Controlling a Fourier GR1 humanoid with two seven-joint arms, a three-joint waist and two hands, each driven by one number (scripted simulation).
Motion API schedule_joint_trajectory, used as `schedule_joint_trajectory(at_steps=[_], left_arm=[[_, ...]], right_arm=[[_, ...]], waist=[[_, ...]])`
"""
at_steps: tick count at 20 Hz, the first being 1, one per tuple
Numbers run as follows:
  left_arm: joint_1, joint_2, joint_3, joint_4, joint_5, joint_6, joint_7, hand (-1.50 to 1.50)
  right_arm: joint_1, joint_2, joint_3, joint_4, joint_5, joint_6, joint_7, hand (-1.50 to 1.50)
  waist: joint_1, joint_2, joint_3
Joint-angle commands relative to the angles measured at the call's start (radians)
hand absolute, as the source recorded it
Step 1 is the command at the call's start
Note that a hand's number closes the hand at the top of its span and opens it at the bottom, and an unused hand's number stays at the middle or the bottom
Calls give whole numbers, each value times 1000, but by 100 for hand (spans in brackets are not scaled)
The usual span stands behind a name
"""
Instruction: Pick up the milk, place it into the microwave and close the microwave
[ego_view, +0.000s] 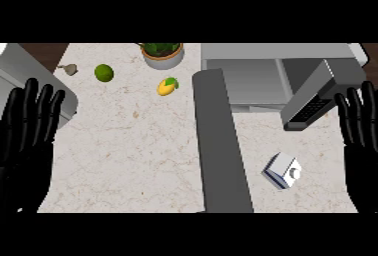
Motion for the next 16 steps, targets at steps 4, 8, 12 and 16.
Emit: schedule_joint_trajectory(at_steps=[4,8,12,16], left_arm=[[51,-10,-25,-67,-86,51,61,-150],[137,-81,-38,-16,14,55,86,-150],[121,-83,-5,15,57,46,65,-150],[246,-52,4,-107,79,7,93,-150]], right_arm=[[23,56,164,-33,265,-354,30,-150],[-33,57,302,43,202,-477,112,-150],[-159,58,482,147,293,-666,178,-150],[-141,58,540,121,351,-731,204,-150]], waist=[[8,12,-27],[18,16,-27],[10,18,-28],[2,16,-27]])
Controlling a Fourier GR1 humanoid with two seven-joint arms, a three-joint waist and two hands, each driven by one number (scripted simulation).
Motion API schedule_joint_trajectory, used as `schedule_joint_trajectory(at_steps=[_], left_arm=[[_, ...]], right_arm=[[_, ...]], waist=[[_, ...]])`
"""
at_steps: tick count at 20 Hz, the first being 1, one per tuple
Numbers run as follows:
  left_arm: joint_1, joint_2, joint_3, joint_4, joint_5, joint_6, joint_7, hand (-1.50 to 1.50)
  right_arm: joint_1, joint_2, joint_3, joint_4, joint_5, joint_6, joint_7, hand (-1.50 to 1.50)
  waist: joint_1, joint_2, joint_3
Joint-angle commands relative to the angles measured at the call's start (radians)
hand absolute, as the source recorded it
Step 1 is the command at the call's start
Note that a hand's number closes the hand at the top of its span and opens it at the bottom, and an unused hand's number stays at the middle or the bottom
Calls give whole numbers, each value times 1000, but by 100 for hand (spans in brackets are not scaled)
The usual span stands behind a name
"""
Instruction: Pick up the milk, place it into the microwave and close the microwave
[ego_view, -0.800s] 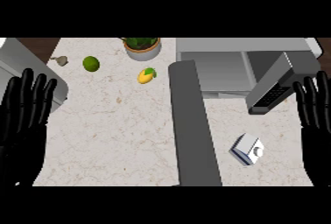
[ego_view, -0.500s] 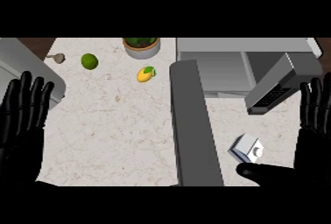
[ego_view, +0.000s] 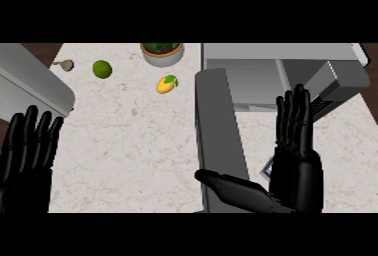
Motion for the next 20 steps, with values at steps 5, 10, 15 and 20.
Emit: schedule_joint_trajectory(at_steps=[5,10,15,20], left_arm=[[143,7,-4,-109,42,-38,-4,-150],[205,5,34,-38,75,-93,-109,-150],[227,-14,19,-72,70,-93,-114,-150],[265,-13,-8,-93,39,-97,-139,-150]], right_arm=[[24,1,62,-30,179,-152,108,-150],[25,1,17,-2,231,-161,161,-150],[70,1,31,135,111,-300,-16,-150],[160,-11,-33,111,-1,-254,-89,-150]], waist=[[-7,-1,0],[-7,0,0],[-4,1,1],[-7,1,1]])
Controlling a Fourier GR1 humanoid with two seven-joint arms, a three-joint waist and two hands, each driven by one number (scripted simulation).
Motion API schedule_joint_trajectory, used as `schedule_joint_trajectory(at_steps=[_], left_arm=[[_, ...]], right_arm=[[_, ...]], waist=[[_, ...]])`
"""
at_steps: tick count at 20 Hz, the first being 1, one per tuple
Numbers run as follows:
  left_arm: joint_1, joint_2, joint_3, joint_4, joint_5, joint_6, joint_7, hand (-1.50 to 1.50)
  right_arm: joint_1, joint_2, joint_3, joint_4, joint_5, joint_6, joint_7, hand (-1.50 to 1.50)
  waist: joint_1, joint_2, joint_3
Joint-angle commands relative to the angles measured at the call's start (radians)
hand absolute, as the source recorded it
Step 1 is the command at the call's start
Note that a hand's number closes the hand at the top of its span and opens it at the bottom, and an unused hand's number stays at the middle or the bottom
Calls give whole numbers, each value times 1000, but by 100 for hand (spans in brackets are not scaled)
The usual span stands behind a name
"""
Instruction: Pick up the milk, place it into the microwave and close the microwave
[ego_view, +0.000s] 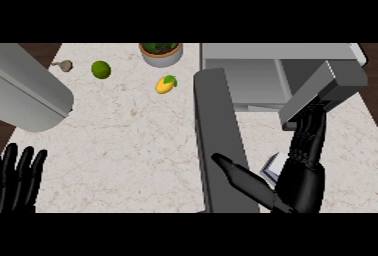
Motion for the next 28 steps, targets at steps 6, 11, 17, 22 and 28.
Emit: schedule_joint_trajectory(at_steps=[6,11,17,22,28], left_arm=[[74,25,38,-67,46,-54,10,-150],[23,-10,23,44,19,-44,-53,-150],[150,-11,-28,-17,6,-65,-104,-150],[139,14,73,-44,97,-105,-44,-150],[224,2,36,-57,72,-142,-125,-150]], right_arm=[[88,5,-105,130,-192,10,-238,-150],[152,0,-180,184,-346,68,-404,-150],[231,9,-146,292,-464,61,-605,-150],[237,9,-278,418,-568,216,-754,-150],[179,-18,-329,533,-534,276,-795,-150]], waist=[[1,1,1],[-4,2,1],[0,1,1],[0,1,1],[6,0,1]])
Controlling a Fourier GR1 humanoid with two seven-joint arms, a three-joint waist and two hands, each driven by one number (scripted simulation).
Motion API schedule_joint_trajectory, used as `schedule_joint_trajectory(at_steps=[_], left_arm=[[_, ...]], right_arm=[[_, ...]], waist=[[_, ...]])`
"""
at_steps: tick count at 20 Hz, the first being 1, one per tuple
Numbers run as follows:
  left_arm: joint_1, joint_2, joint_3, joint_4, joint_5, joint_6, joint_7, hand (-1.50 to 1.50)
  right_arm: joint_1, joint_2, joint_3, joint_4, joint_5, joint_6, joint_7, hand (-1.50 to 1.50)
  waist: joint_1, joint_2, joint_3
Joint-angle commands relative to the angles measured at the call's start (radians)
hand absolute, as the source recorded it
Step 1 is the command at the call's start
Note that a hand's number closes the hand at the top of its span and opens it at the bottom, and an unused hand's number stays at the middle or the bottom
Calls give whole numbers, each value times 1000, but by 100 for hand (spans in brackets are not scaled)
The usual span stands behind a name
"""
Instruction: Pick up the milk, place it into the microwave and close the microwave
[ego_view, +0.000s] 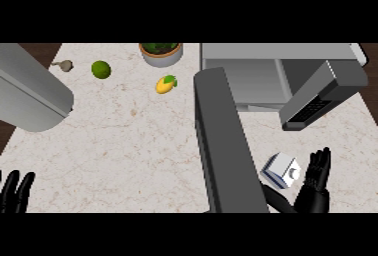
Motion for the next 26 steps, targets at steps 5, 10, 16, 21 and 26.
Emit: schedule_joint_trajectory(at_steps=[5,10,16,21,26], left_arm=[[-31,-7,46,53,20,-37,-18,-150],[-8,-8,0,2,0,12,16,-150],[-17,7,44,-39,37,-16,35,-150],[-81,39,117,17,81,-30,64,-150],[-40,0,41,22,27,-14,33,-150]], right_arm=[[-28,-8,-44,102,-12,60,-70,-150],[-221,10,-192,363,-78,70,-169,-150],[-166,-41,-258,436,-88,49,-190,-150],[-122,-10,-291,515,-109,109,-298,-150],[-129,-79,-238,561,-172,466,-298,-150]], waist=[[-2,0,0],[4,1,0],[1,1,0],[-3,1,0],[0,1,1]])
